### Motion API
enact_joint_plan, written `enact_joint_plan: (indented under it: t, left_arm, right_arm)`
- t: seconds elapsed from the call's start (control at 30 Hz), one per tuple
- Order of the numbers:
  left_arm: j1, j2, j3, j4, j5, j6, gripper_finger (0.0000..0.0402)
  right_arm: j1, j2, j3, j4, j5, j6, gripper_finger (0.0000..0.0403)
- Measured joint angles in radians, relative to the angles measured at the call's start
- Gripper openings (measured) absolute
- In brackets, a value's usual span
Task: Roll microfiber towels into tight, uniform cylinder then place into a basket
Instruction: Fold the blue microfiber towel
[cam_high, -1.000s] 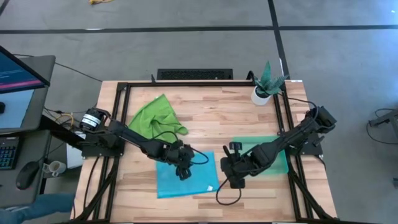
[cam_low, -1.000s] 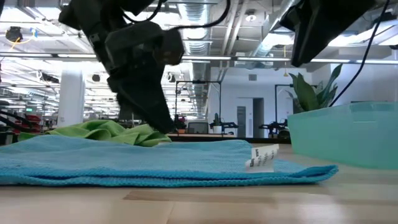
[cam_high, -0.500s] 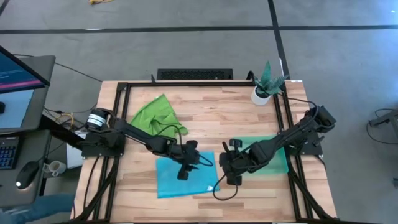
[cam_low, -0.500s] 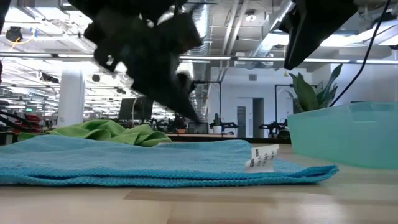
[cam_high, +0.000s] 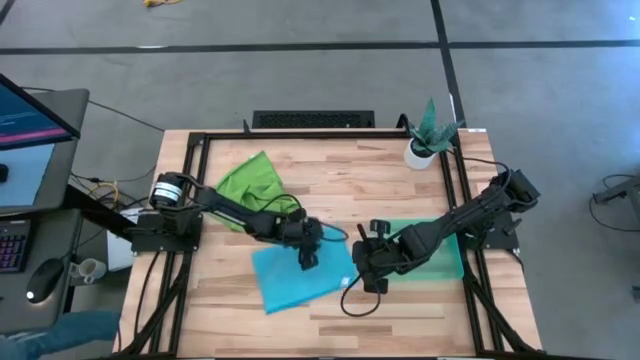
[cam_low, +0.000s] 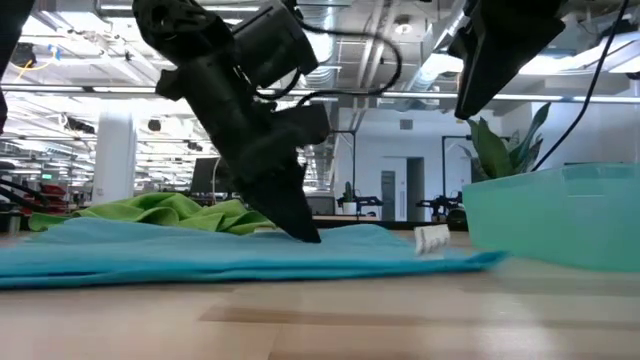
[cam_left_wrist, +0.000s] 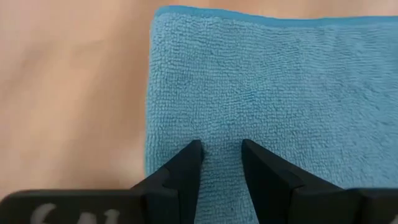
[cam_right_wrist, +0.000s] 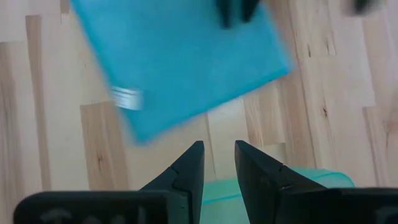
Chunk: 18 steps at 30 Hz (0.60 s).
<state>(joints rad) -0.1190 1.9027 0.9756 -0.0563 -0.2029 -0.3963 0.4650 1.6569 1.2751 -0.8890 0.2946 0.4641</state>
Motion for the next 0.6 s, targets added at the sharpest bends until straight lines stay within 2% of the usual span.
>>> enact_joint_plan:
  t: [0.1,0.2,0.5,0.6]
  left_arm:
    - [0.008,-0.003,-0.002,-0.058,-0.145,-0.153,0.0114]
    - [0.016,-0.023,-0.004,-0.115,-0.217,-0.233,0.0114]
    - [-0.016,-0.21,-0.007,-0.25,-0.222,-0.123,0.0114]
    - [-0.072,-0.256,-0.007,-0.294,-0.172,-0.07,0.0114]
  right_arm:
    - [0.006,0.0,0.0,0.002,0.001,0.0,0.0111]
    - [0.012,0.0,0.0,0.0,0.002,0.0,0.0111]
    - [0.026,0.0,0.0,-0.008,0.006,0.031,0.0111]
    - [0.037,0.0,0.0,-0.008,0.023,0.06,0.0111]
